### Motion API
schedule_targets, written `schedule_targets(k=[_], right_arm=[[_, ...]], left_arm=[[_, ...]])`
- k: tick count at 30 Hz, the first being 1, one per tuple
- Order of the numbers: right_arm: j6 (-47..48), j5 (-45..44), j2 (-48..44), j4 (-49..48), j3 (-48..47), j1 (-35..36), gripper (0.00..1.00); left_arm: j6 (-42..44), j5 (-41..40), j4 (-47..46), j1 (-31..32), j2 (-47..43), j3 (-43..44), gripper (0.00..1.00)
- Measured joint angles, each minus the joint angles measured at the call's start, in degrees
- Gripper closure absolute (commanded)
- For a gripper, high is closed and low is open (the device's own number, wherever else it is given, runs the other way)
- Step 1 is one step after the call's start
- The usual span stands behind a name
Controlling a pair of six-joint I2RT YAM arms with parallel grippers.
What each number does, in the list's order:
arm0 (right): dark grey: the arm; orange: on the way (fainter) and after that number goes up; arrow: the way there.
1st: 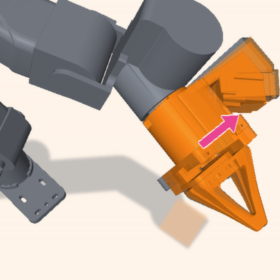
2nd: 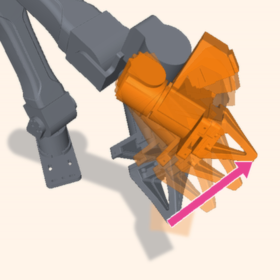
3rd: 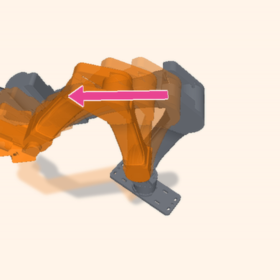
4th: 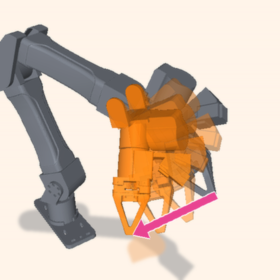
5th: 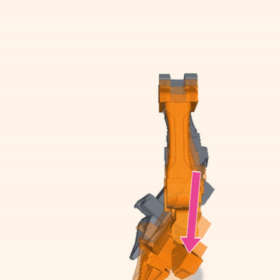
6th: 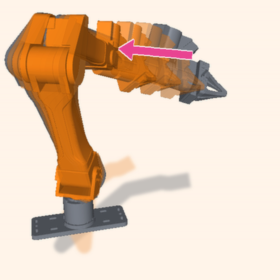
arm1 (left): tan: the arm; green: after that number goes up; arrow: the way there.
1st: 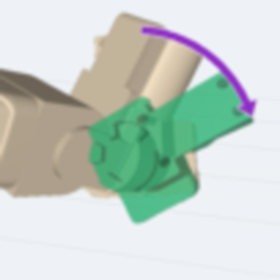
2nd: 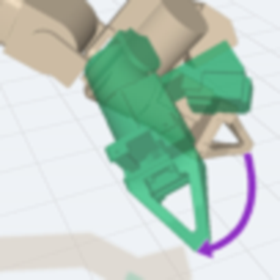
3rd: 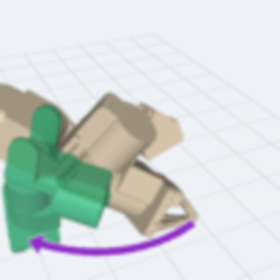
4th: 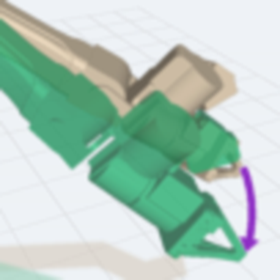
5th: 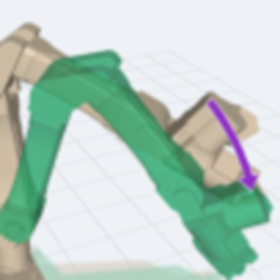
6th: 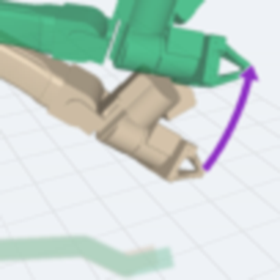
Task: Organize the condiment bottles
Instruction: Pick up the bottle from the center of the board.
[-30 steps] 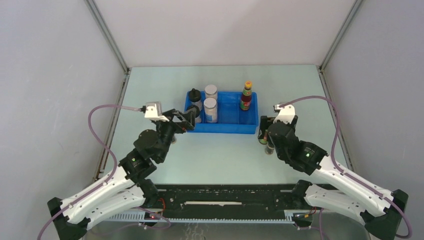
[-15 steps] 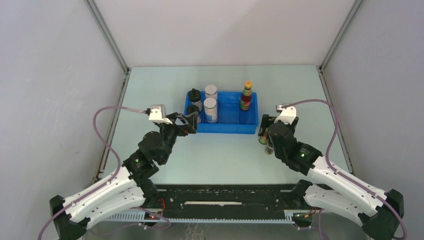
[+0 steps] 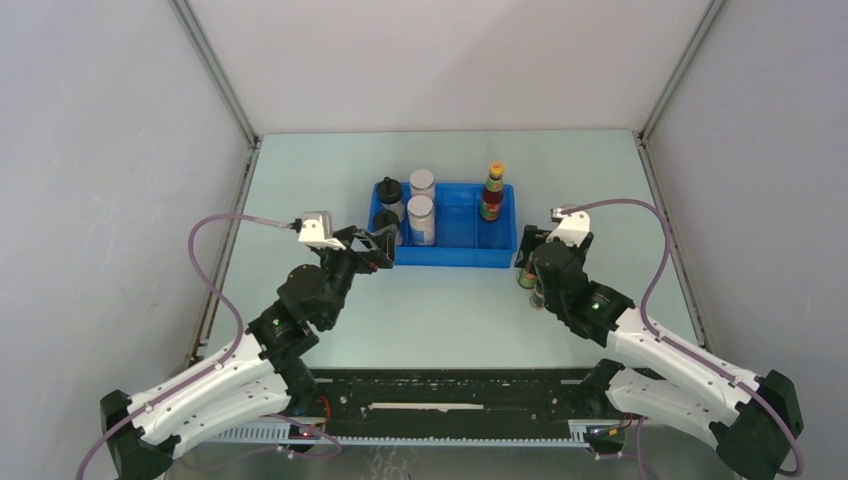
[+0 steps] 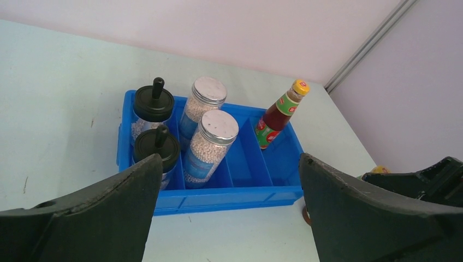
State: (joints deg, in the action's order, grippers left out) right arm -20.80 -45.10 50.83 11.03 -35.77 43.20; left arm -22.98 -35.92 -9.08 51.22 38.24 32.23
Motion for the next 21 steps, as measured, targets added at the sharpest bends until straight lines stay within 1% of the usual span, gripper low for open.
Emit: schedule_targets(k=[11, 21], right_arm=[[0.31, 1.70, 1.75, -3.58, 1.01, -2.56, 0.22], [0.92, 3.04, 2.75, -4.94, 1.03, -3.72, 0.23]], left_arm=[[0.04, -0.15, -1.64, 0.04, -0.04, -1.53, 0.01], [0.07, -0.46, -2.43, 0.04, -0.04, -1.53, 0.01]])
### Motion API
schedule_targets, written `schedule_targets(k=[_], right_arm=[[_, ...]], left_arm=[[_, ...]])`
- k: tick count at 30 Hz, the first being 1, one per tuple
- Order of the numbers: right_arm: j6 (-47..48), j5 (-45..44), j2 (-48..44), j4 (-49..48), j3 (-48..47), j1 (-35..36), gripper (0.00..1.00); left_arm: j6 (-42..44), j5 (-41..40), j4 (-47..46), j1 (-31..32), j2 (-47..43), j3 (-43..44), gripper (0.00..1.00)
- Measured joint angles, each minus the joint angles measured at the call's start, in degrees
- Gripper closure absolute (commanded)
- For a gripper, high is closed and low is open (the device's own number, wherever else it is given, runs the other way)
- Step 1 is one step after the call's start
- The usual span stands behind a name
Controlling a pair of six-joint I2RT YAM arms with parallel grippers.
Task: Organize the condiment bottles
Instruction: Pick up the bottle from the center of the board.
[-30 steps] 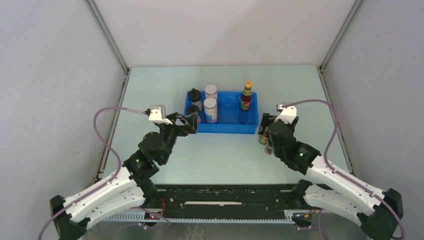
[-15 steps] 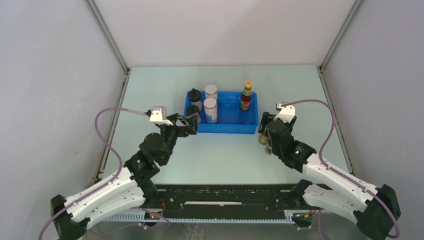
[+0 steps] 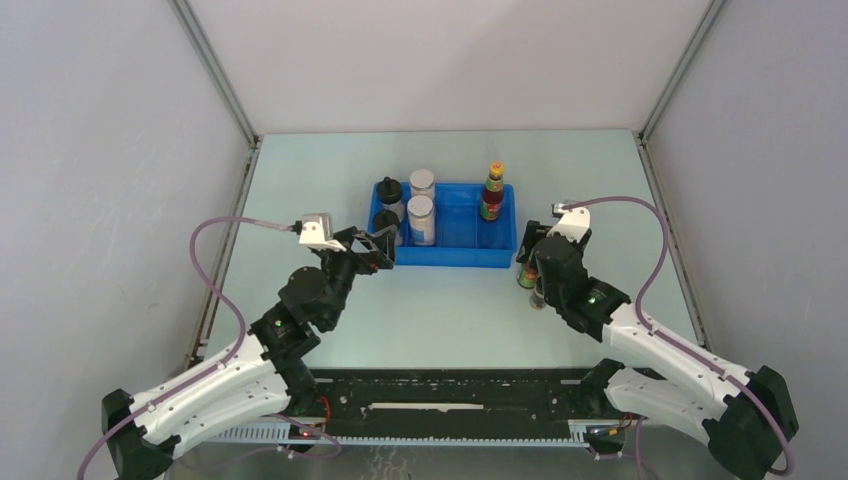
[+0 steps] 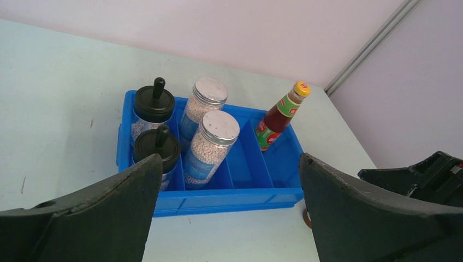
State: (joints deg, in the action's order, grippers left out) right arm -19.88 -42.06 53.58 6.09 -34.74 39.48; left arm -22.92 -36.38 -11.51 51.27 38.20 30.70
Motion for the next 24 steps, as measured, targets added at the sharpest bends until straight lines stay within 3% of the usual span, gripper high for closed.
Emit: schedule_targets(k=[24], right_arm=[[0.00, 2.29, 2.01, -1.75, 0.74, -1.97, 0.37]], left_arm=[[0.00, -0.57, -0.04, 0.00, 0.02, -0.02, 0.01]])
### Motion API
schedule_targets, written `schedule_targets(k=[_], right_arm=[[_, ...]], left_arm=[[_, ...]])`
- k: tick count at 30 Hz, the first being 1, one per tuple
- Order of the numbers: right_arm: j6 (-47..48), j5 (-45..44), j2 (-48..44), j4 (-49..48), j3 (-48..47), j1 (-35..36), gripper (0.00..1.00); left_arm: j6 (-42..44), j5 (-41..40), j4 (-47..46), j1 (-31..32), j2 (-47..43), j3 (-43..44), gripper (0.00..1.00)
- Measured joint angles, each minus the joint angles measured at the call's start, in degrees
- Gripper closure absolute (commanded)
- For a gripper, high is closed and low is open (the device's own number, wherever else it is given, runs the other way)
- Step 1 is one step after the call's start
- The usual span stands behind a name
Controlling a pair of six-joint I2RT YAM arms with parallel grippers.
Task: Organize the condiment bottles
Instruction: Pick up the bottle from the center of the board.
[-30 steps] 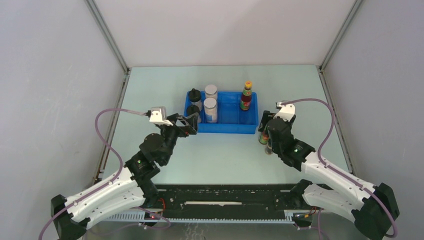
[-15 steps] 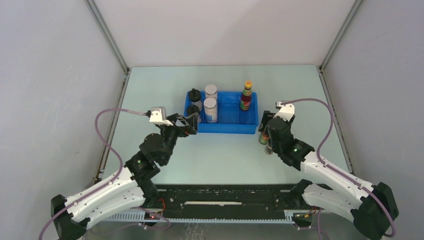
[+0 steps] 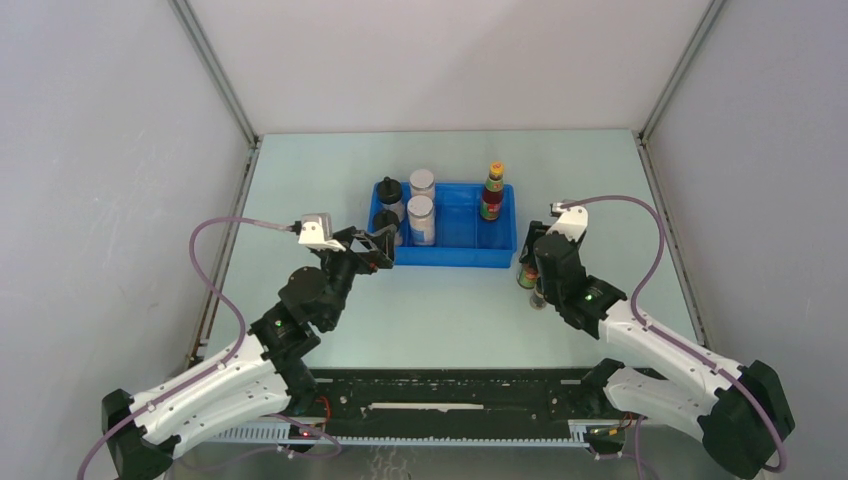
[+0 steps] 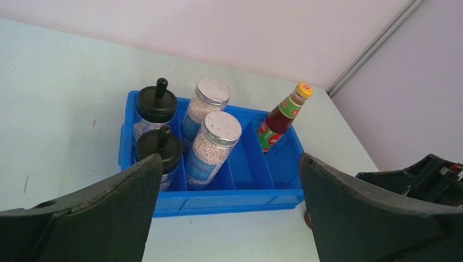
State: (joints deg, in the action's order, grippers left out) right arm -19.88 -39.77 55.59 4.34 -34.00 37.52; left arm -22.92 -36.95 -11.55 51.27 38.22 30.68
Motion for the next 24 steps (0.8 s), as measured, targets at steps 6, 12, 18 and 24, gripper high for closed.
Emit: schedule_targets(k=[6, 12, 18, 24], right_arm=[[0.02, 0.96, 0.17, -0.63, 0.44, -0.83, 0.49], [0.57, 1.38, 0.48, -1.33, 0.46, -1.62, 0.60], [1.18, 1.27, 0.48, -1.66, 0.46, -1.92, 0.98], [1.68, 1.33, 0.48, -1.70, 0.46, -2.21, 1.00]], left_arm=[[0.00, -0.02, -0.59, 0.00, 0.02, -0.85, 0.01], [0.00, -0.02, -0.79, 0.00, 0.17, -1.09, 0.01], [0.00, -0.04, -0.81, 0.00, 0.15, -1.09, 0.01], [0.00, -0.04, -0.81, 0.00, 0.15, -1.09, 0.01]])
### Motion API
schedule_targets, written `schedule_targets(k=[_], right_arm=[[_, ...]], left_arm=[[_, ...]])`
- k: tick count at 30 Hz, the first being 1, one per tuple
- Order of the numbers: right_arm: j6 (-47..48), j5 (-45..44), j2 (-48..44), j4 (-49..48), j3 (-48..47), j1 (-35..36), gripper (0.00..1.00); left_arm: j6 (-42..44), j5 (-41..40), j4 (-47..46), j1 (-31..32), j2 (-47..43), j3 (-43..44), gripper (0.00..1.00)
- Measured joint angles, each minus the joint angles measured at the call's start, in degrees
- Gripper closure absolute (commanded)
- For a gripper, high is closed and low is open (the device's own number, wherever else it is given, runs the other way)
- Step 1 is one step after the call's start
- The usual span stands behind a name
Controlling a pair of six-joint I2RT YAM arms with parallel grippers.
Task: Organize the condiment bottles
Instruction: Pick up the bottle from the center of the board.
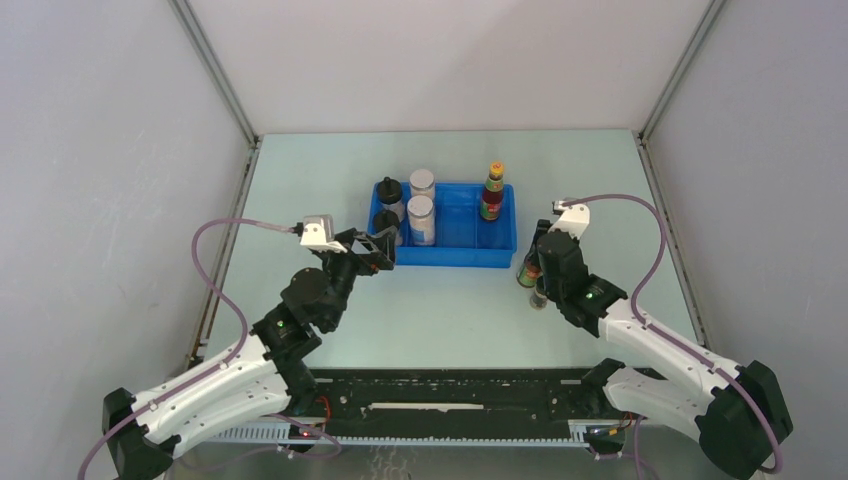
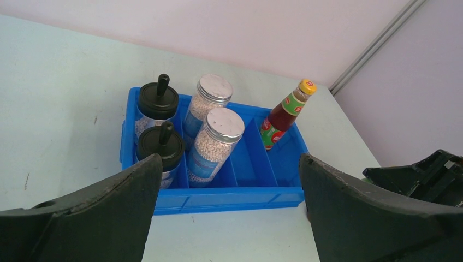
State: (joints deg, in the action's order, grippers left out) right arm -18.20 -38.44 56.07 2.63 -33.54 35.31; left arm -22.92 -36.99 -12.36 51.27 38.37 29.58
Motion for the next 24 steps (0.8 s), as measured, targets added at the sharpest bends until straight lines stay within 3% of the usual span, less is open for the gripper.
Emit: schedule_targets(k=[24], right_arm=[[6.10, 5.92, 3.39, 1.29, -3.58, -4.13, 1.00]], left_arm=[[0.50, -0.15, -0.81, 0.00, 1.03, 0.00, 0.01]])
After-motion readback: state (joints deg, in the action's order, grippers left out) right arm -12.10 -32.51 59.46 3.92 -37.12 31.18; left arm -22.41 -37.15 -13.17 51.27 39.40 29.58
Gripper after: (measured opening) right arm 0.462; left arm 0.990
